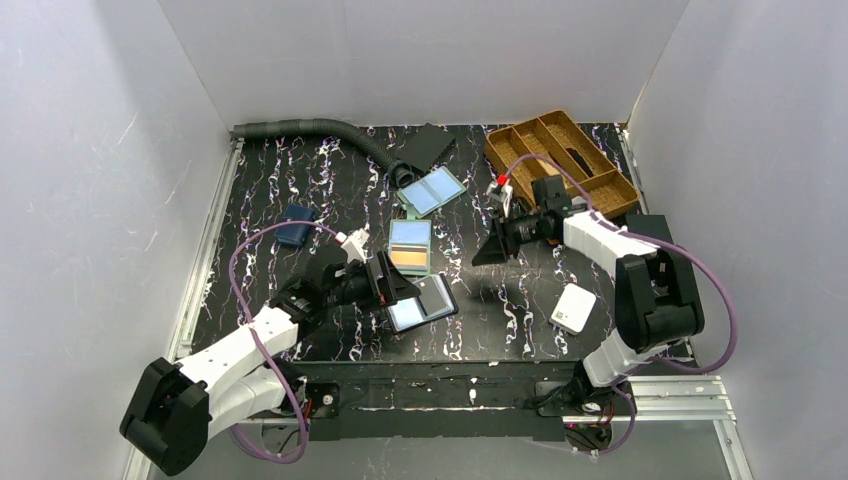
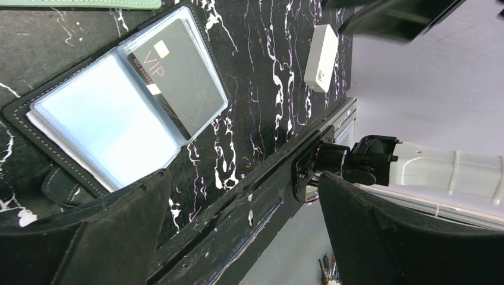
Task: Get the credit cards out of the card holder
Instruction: Remove the credit card from the card holder.
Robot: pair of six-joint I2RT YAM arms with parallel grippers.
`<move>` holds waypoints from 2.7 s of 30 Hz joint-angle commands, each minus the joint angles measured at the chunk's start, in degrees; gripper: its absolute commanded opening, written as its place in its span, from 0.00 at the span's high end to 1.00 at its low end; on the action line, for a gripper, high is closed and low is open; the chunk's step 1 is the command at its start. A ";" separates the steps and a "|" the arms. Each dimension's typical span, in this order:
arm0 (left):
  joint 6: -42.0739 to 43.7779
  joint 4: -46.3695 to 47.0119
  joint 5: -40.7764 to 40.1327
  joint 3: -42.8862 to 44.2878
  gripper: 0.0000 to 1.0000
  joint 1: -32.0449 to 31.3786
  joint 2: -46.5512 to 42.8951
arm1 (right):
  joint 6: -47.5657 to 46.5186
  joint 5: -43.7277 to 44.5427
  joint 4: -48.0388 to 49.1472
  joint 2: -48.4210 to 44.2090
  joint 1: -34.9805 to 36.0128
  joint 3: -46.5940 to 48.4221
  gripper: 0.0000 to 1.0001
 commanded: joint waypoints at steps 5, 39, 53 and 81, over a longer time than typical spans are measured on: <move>-3.37 5.60 -6.56 -0.39 0.08 -3.34 1.44 | 32.77 12.22 41.03 -13.72 4.88 -19.69 0.57; -7.30 21.16 -10.25 -5.56 0.10 -4.28 6.34 | 41.80 16.78 46.96 -5.74 13.49 -20.25 0.64; -10.30 24.77 -11.98 -7.59 0.22 -4.69 11.70 | 38.68 17.56 42.92 0.93 18.12 -17.17 0.86; -11.51 30.04 -10.12 -7.10 0.42 -4.69 21.40 | 34.87 18.53 37.28 6.29 19.18 -13.55 0.80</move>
